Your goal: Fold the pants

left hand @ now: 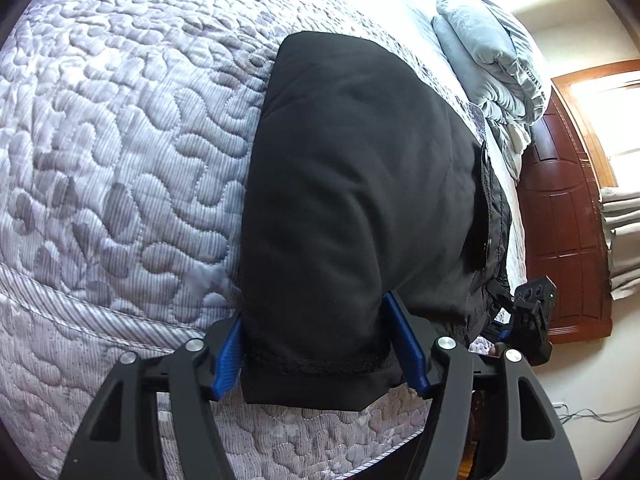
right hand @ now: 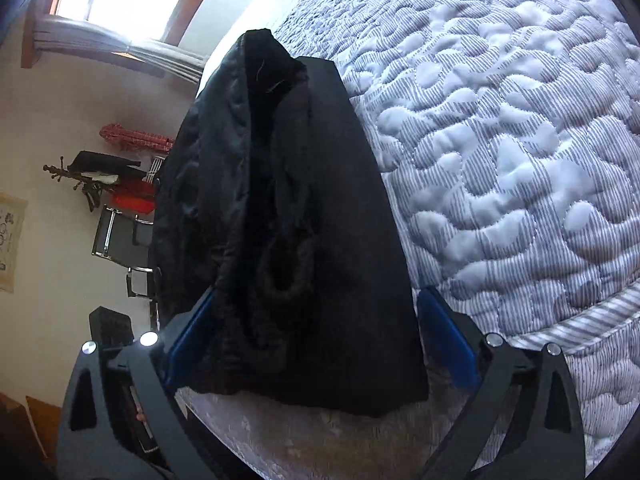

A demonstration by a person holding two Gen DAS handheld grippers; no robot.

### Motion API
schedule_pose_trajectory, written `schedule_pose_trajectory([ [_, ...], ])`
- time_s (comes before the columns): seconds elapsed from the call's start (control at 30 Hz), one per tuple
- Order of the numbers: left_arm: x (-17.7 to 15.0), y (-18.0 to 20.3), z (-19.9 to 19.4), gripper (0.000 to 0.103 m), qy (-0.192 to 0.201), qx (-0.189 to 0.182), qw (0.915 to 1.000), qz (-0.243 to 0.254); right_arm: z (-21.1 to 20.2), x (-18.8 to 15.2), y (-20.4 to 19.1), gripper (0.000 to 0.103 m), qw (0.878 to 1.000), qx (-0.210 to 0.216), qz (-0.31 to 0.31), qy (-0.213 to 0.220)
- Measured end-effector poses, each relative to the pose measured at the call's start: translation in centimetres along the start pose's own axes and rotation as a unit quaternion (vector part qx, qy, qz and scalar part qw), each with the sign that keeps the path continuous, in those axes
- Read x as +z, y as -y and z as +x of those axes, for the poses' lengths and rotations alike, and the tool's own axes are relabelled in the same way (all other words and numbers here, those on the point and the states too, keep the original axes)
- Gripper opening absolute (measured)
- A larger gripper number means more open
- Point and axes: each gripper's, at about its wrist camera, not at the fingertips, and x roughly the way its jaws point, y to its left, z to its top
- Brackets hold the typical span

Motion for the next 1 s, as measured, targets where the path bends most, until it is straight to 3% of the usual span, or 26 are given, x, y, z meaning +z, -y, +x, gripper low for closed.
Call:
schedule_pose_trajectory([
  [0.03, 0.0, 0.1, 0.0, 0.065, 0.000, 0.001, 1.0000, 0.002, 0.0, -0.1, -0.3, 0.090, 1.000, -0.003, -0.009, 0.006],
  [0.07, 0.1, 0.3, 0.1, 0.064, 0.001, 0.001, 1.0000, 0.002, -0.2, -0.2, -0.7, 0.072, 1.000, -0.003, -0.023, 0.014],
  [0.1, 0.1, 0.4, 0.0, 0.064, 0.002, 0.000, 1.0000, 0.000, -0.6, -0.4, -1.2, 0.068, 0.999, -0.004, -0.036, 0.020],
  [0.17, 0.0, 0.8, -0.1, 0.064, 0.004, 0.001, 1.0000, 0.004, -1.3, -0.7, -2.0, 0.050, 0.998, -0.009, -0.055, 0.026],
  [0.27, -0.3, 1.6, -0.2, 0.064, 0.007, 0.005, 0.9999, 0.013, -2.7, -0.6, -2.9, 0.040, 0.997, -0.004, -0.068, 0.036],
  [0.47, -1.0, 1.6, 0.9, 0.065, -0.005, -0.015, 0.9999, -0.002, -5.0, -0.2, -4.9, 0.039, 0.992, -0.016, -0.111, 0.062],
  [0.57, -1.0, 1.6, 1.9, 0.070, -0.010, -0.006, 0.9999, 0.012, -3.4, -0.2, -2.6, 0.041, 0.995, -0.036, -0.082, 0.040],
  [0.63, -0.8, 1.8, 1.7, 0.069, -0.013, -0.014, 0.9998, 0.009, -3.1, -0.5, -1.6, 0.042, 0.997, -0.021, -0.068, 0.042],
  [0.8, 1.5, 2.1, 0.2, 0.068, 0.017, 0.002, 0.9990, 0.040, -3.2, -0.6, -1.3, 0.044, 0.996, -0.024, -0.077, 0.042],
  [0.93, 3.8, 2.4, 1.9, 0.078, -0.034, -0.015, 0.9974, 0.062, -3.0, -0.7, -1.2, 0.046, 0.996, -0.021, -0.074, 0.037],
  [1.0, 4.6, 2.4, 2.6, 0.078, -0.045, -0.012, 0.9955, 0.082, -3.0, -0.7, -0.9, 0.047, 0.996, -0.021, -0.075, 0.036],
])
